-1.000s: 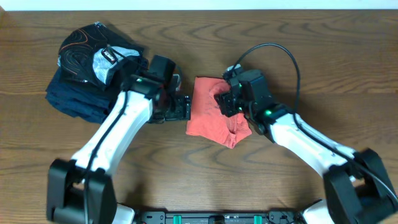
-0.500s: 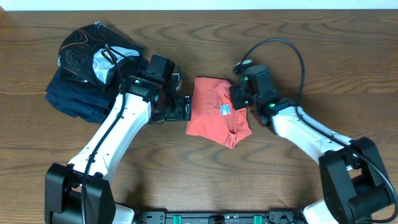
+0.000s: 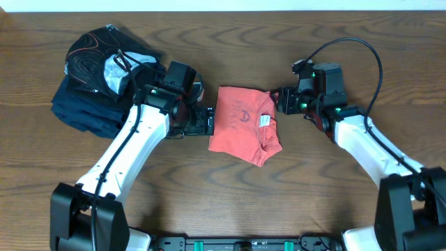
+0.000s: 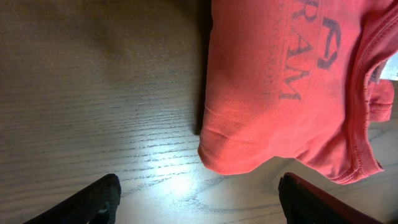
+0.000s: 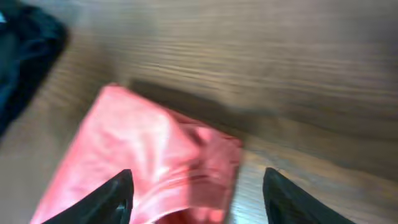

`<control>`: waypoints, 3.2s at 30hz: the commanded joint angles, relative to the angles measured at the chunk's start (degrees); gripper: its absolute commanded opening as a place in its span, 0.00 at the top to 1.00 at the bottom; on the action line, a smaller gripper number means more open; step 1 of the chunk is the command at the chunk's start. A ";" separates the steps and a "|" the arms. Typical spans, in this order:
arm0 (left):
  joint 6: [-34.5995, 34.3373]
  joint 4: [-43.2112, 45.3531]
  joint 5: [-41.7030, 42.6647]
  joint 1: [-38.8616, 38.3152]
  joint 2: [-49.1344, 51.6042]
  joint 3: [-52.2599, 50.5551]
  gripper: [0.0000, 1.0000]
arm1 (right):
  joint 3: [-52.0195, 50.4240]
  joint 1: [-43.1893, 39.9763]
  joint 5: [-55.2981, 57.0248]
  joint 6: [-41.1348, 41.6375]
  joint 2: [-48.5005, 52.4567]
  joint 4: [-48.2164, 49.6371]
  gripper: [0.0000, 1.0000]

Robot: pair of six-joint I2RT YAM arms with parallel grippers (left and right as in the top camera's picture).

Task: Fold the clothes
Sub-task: 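Grasp the bundle's sides with both grippers and press it compact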

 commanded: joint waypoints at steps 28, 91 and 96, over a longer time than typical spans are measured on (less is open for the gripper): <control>1.86 -0.59 -0.09 -0.07 2.69 -0.81 0.16 | 2.51 -6.88 -7.89 -5.07 4.52 -12.28 0.40; 12.35 3.87 8.70 -6.64 -0.39 -5.14 0.38 | -1.09 -4.50 -13.62 -10.95 -10.56 -25.55 0.86; 12.33 17.00 8.66 -6.64 -4.66 -5.16 0.57 | -1.36 -1.68 -6.21 -0.50 -9.99 -17.27 0.98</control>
